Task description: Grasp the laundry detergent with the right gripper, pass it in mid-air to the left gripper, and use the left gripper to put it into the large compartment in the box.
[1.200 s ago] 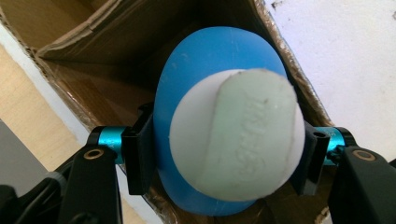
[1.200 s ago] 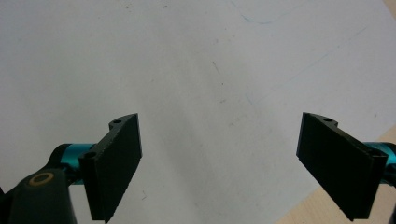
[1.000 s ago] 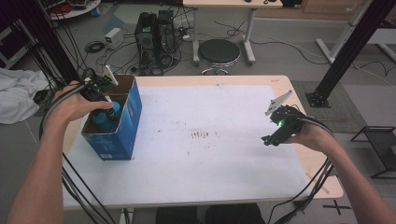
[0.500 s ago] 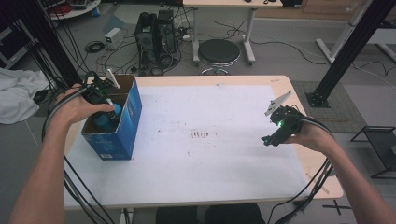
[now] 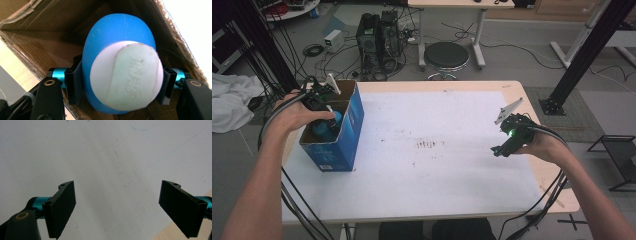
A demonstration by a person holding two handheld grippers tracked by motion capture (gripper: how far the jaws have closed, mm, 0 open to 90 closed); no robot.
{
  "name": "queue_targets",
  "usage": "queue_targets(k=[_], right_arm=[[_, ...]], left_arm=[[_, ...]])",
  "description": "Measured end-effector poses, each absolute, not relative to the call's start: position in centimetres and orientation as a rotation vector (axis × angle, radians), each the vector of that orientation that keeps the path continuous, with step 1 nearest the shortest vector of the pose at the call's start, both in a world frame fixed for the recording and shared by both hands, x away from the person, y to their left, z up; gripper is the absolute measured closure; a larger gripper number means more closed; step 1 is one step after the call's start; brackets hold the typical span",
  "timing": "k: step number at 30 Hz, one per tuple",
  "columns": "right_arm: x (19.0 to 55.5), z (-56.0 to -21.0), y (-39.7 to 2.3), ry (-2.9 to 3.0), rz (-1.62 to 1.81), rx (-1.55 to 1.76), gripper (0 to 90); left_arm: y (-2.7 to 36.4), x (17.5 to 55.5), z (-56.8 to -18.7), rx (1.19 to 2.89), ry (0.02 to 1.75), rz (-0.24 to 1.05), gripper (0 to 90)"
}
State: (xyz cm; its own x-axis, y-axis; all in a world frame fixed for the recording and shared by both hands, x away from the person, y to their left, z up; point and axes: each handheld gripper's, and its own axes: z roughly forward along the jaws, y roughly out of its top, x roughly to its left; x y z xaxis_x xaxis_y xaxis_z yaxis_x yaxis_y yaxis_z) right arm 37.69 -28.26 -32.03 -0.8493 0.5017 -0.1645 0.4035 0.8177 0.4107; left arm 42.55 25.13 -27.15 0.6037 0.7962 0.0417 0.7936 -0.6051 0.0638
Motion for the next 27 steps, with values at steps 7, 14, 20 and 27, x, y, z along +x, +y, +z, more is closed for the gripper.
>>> queue_targets(k=[7,14,20,27], right_arm=[[37.73,-31.99,-28.24,2.730,0.522,0.703,13.3],[37.67,-32.12,-28.17,2.731,0.523,0.700,13.3],[37.63,-32.18,-28.29,2.734,0.524,0.701,13.3],[37.54,-32.21,-28.14,2.734,0.525,0.711,13.3]], left_arm=[[25.12,42.43,-27.23,2.757,1.397,0.112,36.9],[25.00,42.42,-27.34,2.755,1.399,0.120,34.9],[24.94,42.37,-27.21,2.746,1.405,0.131,34.9],[24.82,42.20,-26.87,2.726,1.412,0.149,34.9]])
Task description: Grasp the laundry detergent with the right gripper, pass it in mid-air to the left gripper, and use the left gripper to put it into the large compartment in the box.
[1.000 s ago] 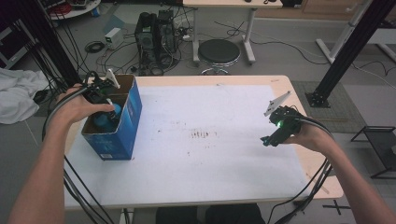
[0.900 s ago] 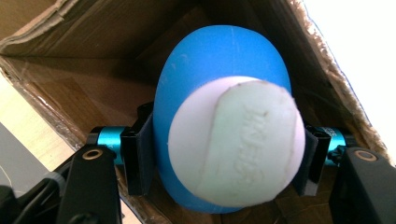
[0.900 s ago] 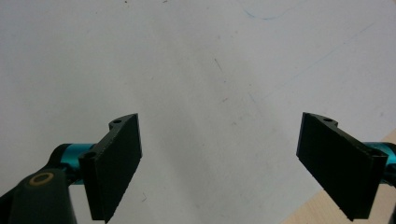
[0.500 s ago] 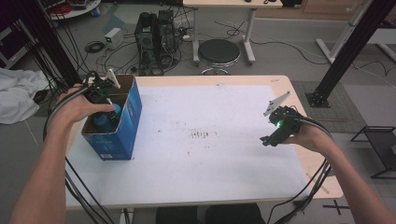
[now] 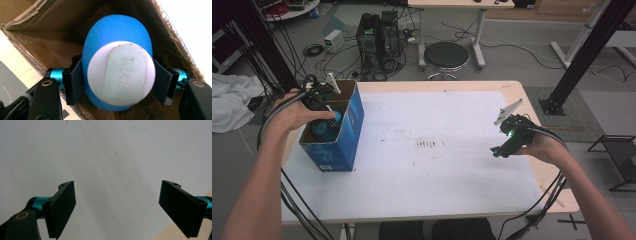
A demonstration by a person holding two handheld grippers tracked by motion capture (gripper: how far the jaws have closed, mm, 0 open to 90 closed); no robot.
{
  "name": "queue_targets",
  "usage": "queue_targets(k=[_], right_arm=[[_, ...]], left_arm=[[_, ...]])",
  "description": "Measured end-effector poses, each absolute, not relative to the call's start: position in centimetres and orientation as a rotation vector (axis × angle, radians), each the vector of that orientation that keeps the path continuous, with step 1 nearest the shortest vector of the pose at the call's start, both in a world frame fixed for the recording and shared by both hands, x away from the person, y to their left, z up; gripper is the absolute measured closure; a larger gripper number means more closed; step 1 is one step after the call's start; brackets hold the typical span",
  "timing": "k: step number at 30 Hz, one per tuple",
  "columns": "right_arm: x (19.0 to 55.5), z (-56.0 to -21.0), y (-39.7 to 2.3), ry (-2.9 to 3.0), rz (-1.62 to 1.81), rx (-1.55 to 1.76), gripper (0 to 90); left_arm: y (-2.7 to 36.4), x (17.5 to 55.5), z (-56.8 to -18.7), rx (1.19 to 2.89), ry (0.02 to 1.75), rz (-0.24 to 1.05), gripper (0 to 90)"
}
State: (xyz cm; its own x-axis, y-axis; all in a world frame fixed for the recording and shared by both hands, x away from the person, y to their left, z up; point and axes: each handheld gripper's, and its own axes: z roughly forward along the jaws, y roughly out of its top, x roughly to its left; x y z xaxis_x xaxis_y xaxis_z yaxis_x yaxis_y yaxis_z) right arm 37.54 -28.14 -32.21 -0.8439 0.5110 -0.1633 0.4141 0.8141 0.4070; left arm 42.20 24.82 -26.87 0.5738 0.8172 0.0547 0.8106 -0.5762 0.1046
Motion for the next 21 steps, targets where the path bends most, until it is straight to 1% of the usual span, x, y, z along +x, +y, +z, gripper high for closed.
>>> queue_targets(k=[2,3,4,5,6,7,8,9,10,11,12,14,15,17,18,20,21], right_arm=[[37.6,-32.2,-28.1,2.733,0.530,0.702,13.3],[37.6,-32.2,-28.1,2.731,0.528,0.701,13.3],[37.6,-32.2,-28.1,2.731,0.528,0.701,13.3],[37.6,-32.2,-28.1,2.728,0.523,0.703,13.3],[37.6,-32.2,-28.1,2.731,0.530,0.706,13.3],[37.6,-32.2,-28.1,2.737,0.528,0.700,13.3],[37.5,-32.2,-28.1,2.737,0.527,0.707,13.3],[37.5,-32.2,-28.1,2.740,0.528,0.701,13.3],[37.5,-32.2,-28.1,2.737,0.522,0.705,13.3],[37.5,-32.2,-28.2,2.733,0.521,0.705,13.3],[37.5,-32.3,-28.2,2.732,0.535,0.708,13.3],[37.5,-32.2,-28.2,2.728,0.524,0.713,13.3],[37.5,-32.2,-28.2,2.732,0.525,0.707,13.3],[37.5,-32.2,-28.2,2.737,0.523,0.700,13.3],[37.5,-32.2,-28.2,2.734,0.524,0.702,13.3],[37.5,-32.2,-28.2,2.731,0.525,0.708,13.3],[37.4,-32.2,-28.2,2.730,0.523,0.709,13.3]], left_arm=[[24.8,42.2,-26.8,2.734,1.407,0.151,34.9],[24.9,42.3,-26.6,2.788,1.374,0.126,33.3],[25.0,42.4,-26.5,2.795,1.371,0.122,33.3],[24.9,42.3,-26.5,2.782,1.380,0.121,29.7],[24.8,42.2,-26.6,2.756,1.396,0.133,29.7],[24.9,42.3,-26.3,2.788,1.367,0.129,29.7],[24.8,42.2,-26.3,2.758,1.384,0.155,29.9],[24.9,42.3,-26.1,2.781,1.371,0.145,29.8],[24.7,42.2,-26.2,2.751,1.387,0.151,29.7],[24.7,42.2,-26.0,2.775,1.366,0.150,29.8],[24.6,42.2,-26.0,2.751,1.381,0.161,29.7],[24.5,42.2,-25.6,2.774,1.369,0.159,29.7],[24.4,42.1,-25.6,2.748,1.380,0.179,29.7],[24.5,42.2,-25.1,2.792,1.350,0.170,29.7],[24.4,42.1,-25.1,2.760,1.367,0.189,29.7],[24.4,42.0,-24.8,2.768,1.363,0.190,29.7],[24.2,41.8,-24.9,2.721,1.394,0.204,29.7]])
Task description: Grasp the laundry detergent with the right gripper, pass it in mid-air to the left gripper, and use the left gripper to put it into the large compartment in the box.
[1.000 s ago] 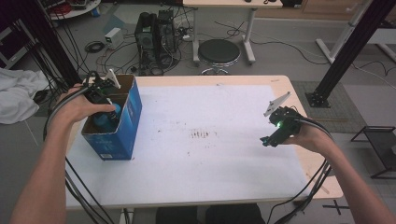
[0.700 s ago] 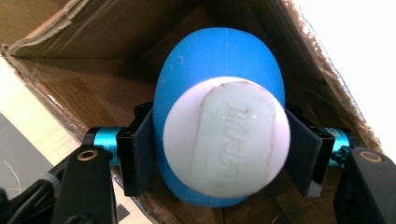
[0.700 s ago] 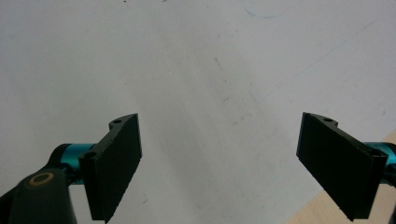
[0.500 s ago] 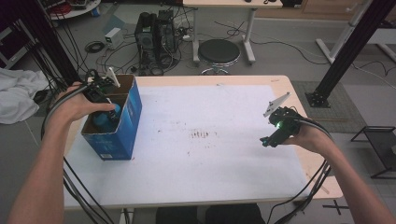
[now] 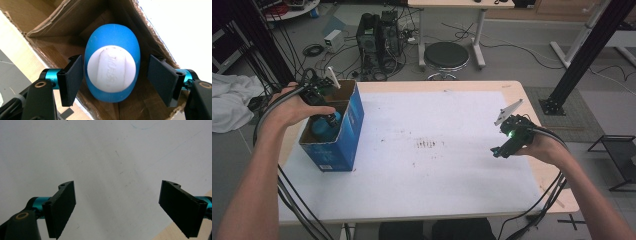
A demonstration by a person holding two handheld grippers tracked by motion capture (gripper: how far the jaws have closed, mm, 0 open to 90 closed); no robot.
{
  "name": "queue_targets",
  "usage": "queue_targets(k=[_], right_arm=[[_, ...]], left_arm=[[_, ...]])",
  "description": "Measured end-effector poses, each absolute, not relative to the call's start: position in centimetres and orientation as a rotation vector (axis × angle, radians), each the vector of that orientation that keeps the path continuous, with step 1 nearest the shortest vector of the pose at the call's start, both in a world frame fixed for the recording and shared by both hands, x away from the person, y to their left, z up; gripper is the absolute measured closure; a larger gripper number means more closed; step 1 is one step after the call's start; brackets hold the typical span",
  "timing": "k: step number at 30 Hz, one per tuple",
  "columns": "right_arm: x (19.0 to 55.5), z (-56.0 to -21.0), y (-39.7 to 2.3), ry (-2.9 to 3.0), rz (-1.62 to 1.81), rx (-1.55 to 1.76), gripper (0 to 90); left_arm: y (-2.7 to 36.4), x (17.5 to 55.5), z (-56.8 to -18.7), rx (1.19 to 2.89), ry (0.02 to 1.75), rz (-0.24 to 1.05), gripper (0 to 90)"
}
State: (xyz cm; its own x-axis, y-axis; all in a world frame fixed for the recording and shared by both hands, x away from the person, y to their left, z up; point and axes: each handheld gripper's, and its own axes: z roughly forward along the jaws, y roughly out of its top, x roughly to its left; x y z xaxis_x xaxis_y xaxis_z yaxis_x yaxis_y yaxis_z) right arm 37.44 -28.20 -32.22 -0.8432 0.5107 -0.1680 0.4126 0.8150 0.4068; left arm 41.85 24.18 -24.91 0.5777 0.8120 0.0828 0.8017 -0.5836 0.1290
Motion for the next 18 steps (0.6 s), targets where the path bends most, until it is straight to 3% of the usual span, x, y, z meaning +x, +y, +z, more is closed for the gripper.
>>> queue_targets(k=[1,6,7,10,11,18], right_arm=[[37.5,-32.2,-28.2,2.731,0.527,0.704,13.3],[37.5,-32.2,-28.3,2.738,0.523,0.698,13.3],[37.4,-32.2,-28.2,2.736,0.526,0.707,13.3],[37.4,-32.2,-28.2,2.732,0.527,0.706,13.3],[37.5,-32.2,-28.2,2.735,0.528,0.702,13.3],[37.4,-31.9,-28.3,2.750,0.516,0.734,13.3]], left_arm=[[24.3,42.0,-24.5,2.778,1.355,0.187,29.7],[23.8,41.7,-23.9,2.731,1.371,0.205,29.7],[24.0,41.9,-23.5,2.799,1.320,0.192,29.7],[23.3,41.7,-23.1,2.727,1.350,0.231,29.7],[23.2,41.8,-22.6,2.782,1.308,0.218,29.7],[20.4,41.6,-20.1,2.783,1.214,0.283,29.7]])
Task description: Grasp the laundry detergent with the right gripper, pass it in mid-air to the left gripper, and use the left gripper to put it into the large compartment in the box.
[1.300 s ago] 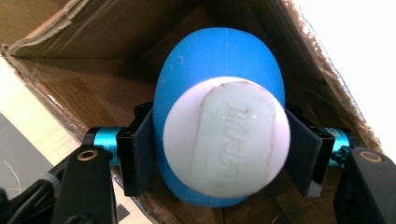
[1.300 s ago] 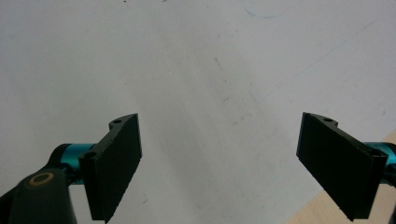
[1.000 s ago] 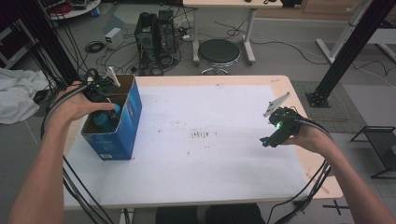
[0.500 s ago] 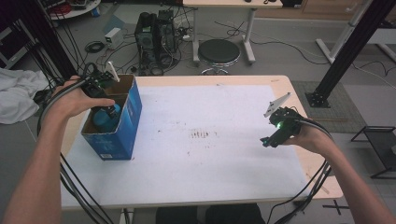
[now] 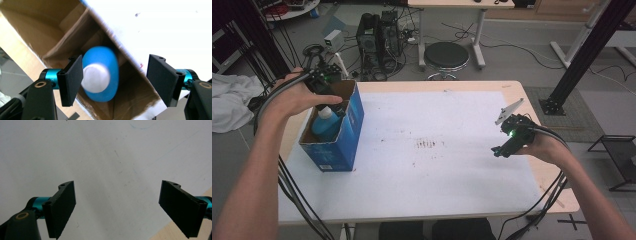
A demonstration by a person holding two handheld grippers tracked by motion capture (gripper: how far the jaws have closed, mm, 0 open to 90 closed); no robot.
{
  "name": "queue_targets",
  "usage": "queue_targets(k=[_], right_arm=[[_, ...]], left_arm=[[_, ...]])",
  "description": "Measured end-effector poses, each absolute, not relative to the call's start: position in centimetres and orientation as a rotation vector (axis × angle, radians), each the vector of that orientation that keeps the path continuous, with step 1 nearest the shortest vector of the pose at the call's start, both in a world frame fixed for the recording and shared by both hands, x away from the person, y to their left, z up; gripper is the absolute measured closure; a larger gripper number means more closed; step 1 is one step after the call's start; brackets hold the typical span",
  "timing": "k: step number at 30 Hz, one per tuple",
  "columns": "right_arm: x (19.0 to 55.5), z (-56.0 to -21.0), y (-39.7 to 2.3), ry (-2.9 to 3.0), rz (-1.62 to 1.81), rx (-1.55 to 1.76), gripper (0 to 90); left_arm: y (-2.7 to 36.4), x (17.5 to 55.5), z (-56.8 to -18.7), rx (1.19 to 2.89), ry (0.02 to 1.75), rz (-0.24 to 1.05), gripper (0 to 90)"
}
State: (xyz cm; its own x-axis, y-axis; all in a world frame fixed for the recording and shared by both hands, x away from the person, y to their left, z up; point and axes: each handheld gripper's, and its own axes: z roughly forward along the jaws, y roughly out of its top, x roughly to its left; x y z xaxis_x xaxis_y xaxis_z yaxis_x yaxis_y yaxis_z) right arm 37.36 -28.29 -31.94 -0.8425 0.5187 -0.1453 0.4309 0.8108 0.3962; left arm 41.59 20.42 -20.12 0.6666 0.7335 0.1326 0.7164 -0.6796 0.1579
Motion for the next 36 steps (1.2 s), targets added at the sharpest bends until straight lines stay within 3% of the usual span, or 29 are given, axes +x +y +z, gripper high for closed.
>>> queue_targets(k=[10,24,36], right_arm=[[37.4,-31.8,-28.3,2.745,0.509,0.716,13.3],[37.1,-31.1,-28.3,2.742,0.498,0.745,13.3],[37.4,-30.9,-28.6,2.713,0.493,0.718,13.3]], left_arm=[[14.0,41.8,-18.5,2.841,0.994,0.279,29.7],[6.6,42.4,-23.7,2.914,0.797,0.170,29.7],[4.7,42.0,-27.8,2.953,0.733,0.063,29.7]])
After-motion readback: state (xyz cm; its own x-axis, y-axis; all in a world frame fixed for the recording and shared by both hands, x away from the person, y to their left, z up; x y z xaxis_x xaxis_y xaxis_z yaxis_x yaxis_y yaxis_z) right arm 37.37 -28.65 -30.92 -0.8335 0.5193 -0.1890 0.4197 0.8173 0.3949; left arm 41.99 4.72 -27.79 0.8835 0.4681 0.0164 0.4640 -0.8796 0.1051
